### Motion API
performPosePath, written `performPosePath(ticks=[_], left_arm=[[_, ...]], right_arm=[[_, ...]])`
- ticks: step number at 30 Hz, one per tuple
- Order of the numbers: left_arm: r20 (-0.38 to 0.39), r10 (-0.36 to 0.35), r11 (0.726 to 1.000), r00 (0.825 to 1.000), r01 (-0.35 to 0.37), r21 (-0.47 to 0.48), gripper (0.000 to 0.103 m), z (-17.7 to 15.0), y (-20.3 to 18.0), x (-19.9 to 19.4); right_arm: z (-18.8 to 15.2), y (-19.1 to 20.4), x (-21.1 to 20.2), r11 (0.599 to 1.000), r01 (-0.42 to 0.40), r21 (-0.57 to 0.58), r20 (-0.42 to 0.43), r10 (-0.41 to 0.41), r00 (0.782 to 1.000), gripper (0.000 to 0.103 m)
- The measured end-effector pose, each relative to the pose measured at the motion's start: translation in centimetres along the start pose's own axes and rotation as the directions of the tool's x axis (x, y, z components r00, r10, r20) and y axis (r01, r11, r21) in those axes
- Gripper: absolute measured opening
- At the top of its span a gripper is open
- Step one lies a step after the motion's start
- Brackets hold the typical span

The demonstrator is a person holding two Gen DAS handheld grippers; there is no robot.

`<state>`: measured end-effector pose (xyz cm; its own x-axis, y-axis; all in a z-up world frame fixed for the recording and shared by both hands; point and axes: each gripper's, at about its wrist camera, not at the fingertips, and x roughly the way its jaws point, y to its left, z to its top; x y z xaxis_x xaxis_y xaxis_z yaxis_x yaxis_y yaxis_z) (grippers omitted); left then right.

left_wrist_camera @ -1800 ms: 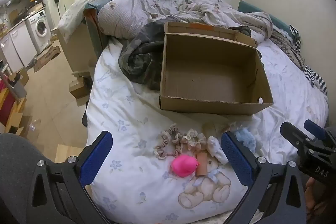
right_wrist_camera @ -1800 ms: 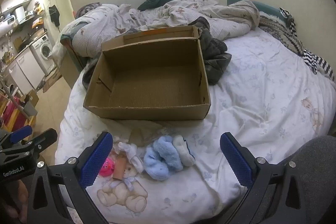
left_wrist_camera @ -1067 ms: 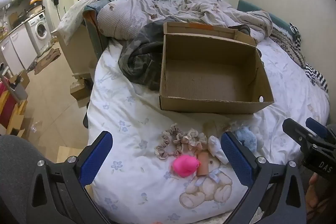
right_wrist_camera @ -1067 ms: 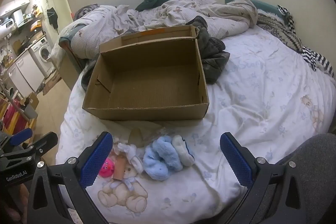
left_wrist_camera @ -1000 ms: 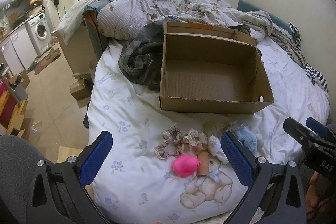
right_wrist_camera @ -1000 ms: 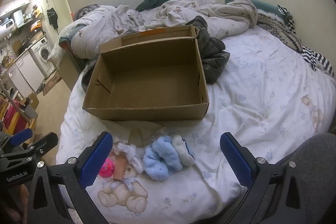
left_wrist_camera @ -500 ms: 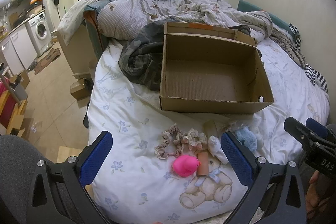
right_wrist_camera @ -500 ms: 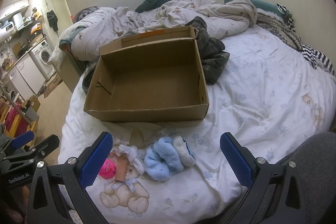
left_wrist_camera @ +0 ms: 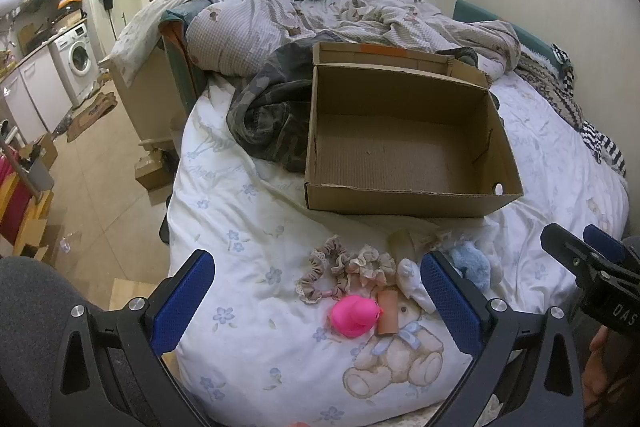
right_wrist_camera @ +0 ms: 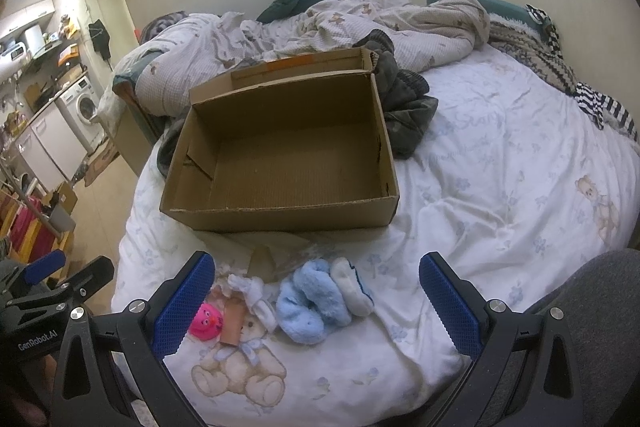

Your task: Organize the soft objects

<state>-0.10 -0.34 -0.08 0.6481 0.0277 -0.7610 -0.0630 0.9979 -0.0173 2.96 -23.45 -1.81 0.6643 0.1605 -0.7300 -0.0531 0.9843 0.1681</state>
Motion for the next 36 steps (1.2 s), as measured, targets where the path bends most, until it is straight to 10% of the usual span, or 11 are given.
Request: performPosePath(ticks=[36], left_arm=[[0.004,-0.002,1.000,1.000,0.002,-0.002,0.103,0.21,0.22,-0.29]], right_arm=[[-0.42,0.37,-0.07,0.999,-0.016,-0.038,0.006,0.016,1.000,0.103]])
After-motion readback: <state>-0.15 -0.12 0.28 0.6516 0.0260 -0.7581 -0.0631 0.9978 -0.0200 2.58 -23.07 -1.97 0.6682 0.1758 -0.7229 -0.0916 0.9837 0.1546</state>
